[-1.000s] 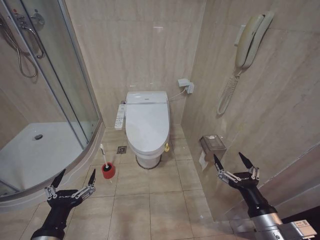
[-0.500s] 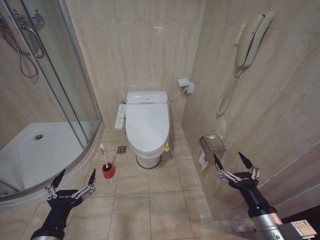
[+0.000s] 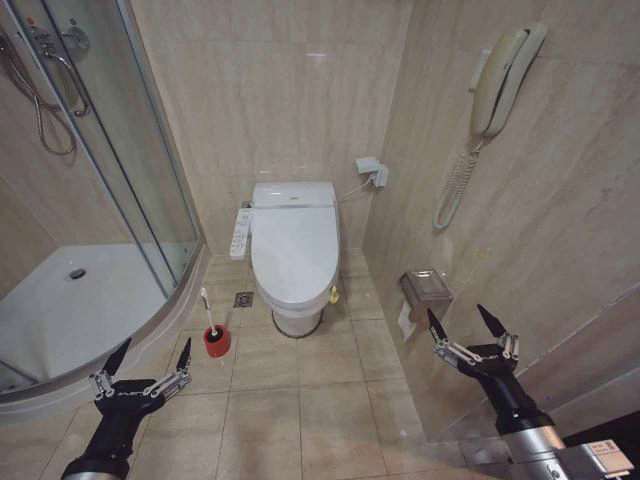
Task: Open the toilet lid, clean the toilet bowl with a toilet brush, close the toilet lid, and flush.
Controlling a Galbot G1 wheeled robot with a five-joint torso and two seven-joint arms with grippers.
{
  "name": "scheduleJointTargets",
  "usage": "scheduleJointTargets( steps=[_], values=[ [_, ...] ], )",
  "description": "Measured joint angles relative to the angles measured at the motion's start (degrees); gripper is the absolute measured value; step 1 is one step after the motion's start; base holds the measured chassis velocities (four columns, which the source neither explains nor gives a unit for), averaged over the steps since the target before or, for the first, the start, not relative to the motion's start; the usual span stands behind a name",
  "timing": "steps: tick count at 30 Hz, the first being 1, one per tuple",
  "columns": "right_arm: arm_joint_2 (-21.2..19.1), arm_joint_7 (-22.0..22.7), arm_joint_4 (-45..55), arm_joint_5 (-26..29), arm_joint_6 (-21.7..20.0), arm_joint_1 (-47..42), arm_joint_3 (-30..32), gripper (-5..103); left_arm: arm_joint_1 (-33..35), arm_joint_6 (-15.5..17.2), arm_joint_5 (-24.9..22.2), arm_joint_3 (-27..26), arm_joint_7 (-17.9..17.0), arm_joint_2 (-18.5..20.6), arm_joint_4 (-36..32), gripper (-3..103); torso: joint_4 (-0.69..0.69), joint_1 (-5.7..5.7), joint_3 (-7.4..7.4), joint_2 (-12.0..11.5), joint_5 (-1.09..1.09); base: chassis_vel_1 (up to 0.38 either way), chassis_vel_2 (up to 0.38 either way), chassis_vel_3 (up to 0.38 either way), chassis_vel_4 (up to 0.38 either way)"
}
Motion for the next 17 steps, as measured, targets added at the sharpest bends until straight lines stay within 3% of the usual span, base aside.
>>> scheduleJointTargets(
  steps=[17],
  values=[
    [0.00, 0.00, 0.00, 0.00, 0.00, 0.00, 0.00, 100, 0.00, 0.00, 0.00, 0.00, 0.00, 0.00, 0.00, 100, 0.00, 0.00, 0.00, 0.00, 0.00, 0.000, 0.000, 0.000, 0.000]
  ],
)
